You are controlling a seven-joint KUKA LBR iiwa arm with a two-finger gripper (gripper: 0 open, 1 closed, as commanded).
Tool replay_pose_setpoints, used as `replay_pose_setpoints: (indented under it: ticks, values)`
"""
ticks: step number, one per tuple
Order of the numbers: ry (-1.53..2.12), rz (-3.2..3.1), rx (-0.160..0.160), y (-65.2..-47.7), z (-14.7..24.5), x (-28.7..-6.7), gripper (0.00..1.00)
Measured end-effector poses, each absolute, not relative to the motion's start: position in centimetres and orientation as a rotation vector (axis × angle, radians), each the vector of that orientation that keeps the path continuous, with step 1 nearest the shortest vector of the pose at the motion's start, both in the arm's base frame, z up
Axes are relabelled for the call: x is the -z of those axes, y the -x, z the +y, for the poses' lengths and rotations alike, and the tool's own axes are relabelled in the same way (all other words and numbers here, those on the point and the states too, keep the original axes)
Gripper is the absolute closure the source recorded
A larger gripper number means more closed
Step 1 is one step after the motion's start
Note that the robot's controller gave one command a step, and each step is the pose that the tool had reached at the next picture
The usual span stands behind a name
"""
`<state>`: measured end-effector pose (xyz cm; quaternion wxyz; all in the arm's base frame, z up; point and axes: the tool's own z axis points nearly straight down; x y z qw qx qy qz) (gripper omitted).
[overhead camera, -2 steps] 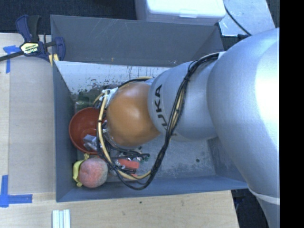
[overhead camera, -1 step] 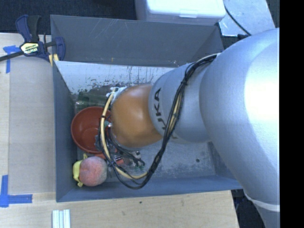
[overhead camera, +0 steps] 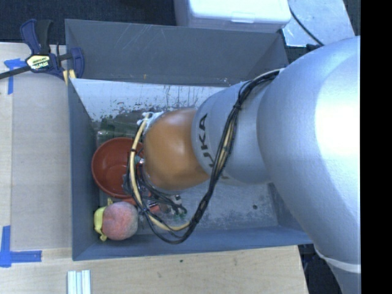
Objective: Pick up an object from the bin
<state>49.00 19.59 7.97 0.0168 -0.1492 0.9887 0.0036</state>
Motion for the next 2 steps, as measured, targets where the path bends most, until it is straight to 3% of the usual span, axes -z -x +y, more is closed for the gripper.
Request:
replay_pose_setpoints:
  ticks: [2]
  values:
    - [0.465,3.086,-0.001,-48.6,19.3,-13.7,1.00]
